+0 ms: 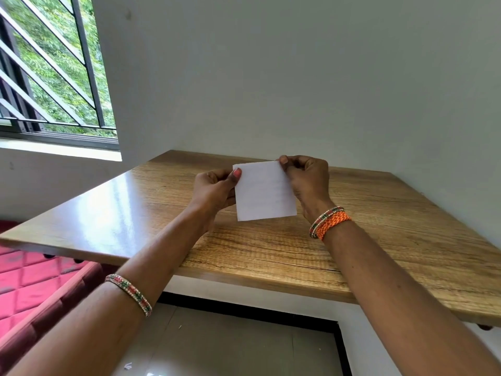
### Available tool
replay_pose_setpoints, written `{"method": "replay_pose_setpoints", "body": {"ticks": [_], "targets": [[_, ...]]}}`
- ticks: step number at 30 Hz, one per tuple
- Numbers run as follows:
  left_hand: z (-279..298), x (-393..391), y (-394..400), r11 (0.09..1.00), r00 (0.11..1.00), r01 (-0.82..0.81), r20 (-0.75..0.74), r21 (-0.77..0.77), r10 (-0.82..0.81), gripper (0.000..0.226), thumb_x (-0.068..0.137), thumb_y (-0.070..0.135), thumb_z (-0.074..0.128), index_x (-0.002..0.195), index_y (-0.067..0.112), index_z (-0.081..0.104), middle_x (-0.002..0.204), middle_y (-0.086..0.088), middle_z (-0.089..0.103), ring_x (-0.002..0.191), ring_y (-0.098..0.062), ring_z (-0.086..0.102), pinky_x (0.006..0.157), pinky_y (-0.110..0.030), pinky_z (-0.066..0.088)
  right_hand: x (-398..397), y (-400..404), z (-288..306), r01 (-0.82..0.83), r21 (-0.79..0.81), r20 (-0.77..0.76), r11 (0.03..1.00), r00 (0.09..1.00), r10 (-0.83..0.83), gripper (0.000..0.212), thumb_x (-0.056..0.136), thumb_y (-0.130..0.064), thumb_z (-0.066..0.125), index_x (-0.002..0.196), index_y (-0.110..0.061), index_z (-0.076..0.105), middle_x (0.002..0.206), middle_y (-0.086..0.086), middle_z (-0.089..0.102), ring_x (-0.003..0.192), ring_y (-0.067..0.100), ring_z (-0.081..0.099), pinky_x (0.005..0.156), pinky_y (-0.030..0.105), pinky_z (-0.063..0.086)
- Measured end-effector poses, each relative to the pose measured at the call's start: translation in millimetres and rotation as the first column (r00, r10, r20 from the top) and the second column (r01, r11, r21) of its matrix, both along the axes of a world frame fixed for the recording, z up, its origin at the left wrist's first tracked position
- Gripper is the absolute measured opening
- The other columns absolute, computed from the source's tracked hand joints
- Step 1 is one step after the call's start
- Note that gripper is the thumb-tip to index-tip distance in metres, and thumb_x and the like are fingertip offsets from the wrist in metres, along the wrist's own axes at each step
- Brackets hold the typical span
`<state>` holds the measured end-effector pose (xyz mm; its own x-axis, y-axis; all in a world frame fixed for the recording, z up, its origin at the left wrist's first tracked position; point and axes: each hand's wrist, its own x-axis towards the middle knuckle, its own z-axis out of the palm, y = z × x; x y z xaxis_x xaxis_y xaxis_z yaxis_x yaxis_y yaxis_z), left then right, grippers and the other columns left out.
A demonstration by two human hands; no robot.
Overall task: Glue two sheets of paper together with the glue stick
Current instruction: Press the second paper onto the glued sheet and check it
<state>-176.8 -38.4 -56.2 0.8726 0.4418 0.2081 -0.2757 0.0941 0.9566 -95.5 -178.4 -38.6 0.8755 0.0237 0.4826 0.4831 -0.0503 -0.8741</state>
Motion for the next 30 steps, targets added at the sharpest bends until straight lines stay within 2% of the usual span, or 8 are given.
{"method": "replay_pose_setpoints", "body": {"ticks": [6, 10, 14, 18, 21, 24, 27, 30], "targets": [[0.6, 0.3, 1.7, 0.991, 0.993, -0.112, 0.054, 0.078, 0.108, 0.015, 0.093, 0.014, 0.054, 0.084, 0.013, 0.066, 0.086, -0.005, 0.069, 0.080, -0.016, 0.067, 0.065, -0.025, 0.059, -2.5, 3.0, -1.4, -0.119, 0.008, -0.059, 0.993, 0.991, 0.119, 0.020, 0.086, -0.027, 0.066, 0.087, -0.008, 0.074, 0.087, 0.002, 0.072, 0.083, 0.013, 0.065, 0.076, 0.028, 0.054], [0.1, 1.5, 3.4, 0.983, 0.984, -0.175, 0.038, 0.062, 0.173, 0.016, 0.092, 0.015, 0.054, 0.082, 0.011, 0.066, 0.088, -0.008, 0.068, 0.085, -0.021, 0.066, 0.070, -0.030, 0.058, -4.4, 1.6, -1.1, -0.258, -0.040, -0.196, 0.965, 0.949, 0.246, 0.021, 0.090, -0.031, 0.059, 0.083, -0.014, 0.069, 0.084, -0.002, 0.068, 0.079, 0.015, 0.062, 0.072, 0.032, 0.052], [1.1, 0.7, 1.4, 0.983, 0.984, -0.175, 0.037, 0.061, 0.173, 0.016, 0.092, 0.014, 0.055, 0.081, 0.011, 0.065, 0.085, -0.005, 0.067, 0.081, -0.019, 0.066, 0.068, -0.029, 0.058, -0.8, 3.9, -3.6, -0.201, -0.048, -0.194, 0.978, 0.963, 0.188, 0.026, 0.091, -0.026, 0.059, 0.098, -0.004, 0.071, 0.096, 0.006, 0.071, 0.091, 0.022, 0.064, 0.081, 0.036, 0.054], [1.4, 1.0, 0.9, 0.977, 0.980, -0.195, 0.051, 0.087, 0.191, 0.019, 0.092, 0.014, 0.055, 0.077, 0.014, 0.066, 0.081, -0.006, 0.067, 0.079, -0.021, 0.065, 0.075, -0.041, 0.058, 0.0, 7.9, -4.4, -0.141, -0.026, -0.237, 0.990, 0.963, 0.131, 0.023, 0.088, -0.026, 0.063, 0.095, -0.006, 0.073, 0.098, 0.007, 0.072, 0.095, 0.025, 0.066, 0.088, 0.043, 0.055], [1.0, 1.3, 4.0, 0.957, 0.960, -0.275, 0.075, 0.090, 0.269, 0.020, 0.090, 0.014, 0.057, 0.073, 0.017, 0.067, 0.076, -0.002, 0.067, 0.072, -0.017, 0.064, 0.073, -0.043, 0.057, -5.6, 7.0, -2.3, -0.243, -0.001, -0.232, 0.970, 0.944, 0.236, 0.028, 0.090, -0.025, 0.061, 0.105, -0.003, 0.069, 0.095, 0.003, 0.069, 0.092, 0.021, 0.065, 0.086, 0.041, 0.055], [1.1, 0.8, 7.2, 0.921, 0.923, -0.380, 0.100, 0.079, 0.372, 0.022, 0.090, 0.015, 0.058, 0.070, 0.020, 0.066, 0.070, 0.002, 0.064, 0.065, -0.013, 0.061, 0.067, -0.041, 0.055, -6.6, 6.0, -1.6, -0.346, -0.001, -0.329, 0.938, 0.886, 0.326, 0.036, 0.090, -0.026, 0.060, 0.113, 0.002, 0.063, 0.113, 0.013, 0.067, 0.101, 0.025, 0.064, 0.085, 0.042, 0.056], [1.2, 0.8, 11.3, 0.891, 0.891, -0.451, 0.084, 0.048, 0.446, 0.024, 0.089, 0.018, 0.060, 0.066, 0.025, 0.065, 0.073, 0.002, 0.065, 0.074, -0.018, 0.062, 0.076, -0.049, 0.056, -8.2, 7.0, -2.5, -0.348, -0.008, -0.383, 0.937, 0.867, 0.319, 0.035, 0.092, -0.020, 0.057, 0.115, 0.006, 0.059, 0.118, 0.017, 0.064, 0.103, 0.026, 0.063, 0.070, 0.033, 0.059], [0.9, 0.1, 10.1, 0.923, 0.920, -0.385, 0.072, -0.027, 0.386, 0.016, 0.090, 0.018, 0.059, 0.078, 0.017, 0.069, 0.078, 0.000, 0.065, 0.078, -0.018, 0.064, 0.072, -0.042, 0.059, -8.0, 5.7, -2.0, -0.307, 0.011, -0.380, 0.952, 0.879, 0.288, 0.029, 0.092, -0.015, 0.056, 0.109, 0.008, 0.060, 0.112, 0.018, 0.064, 0.093, 0.022, 0.063, 0.058, 0.026, 0.059]]}}
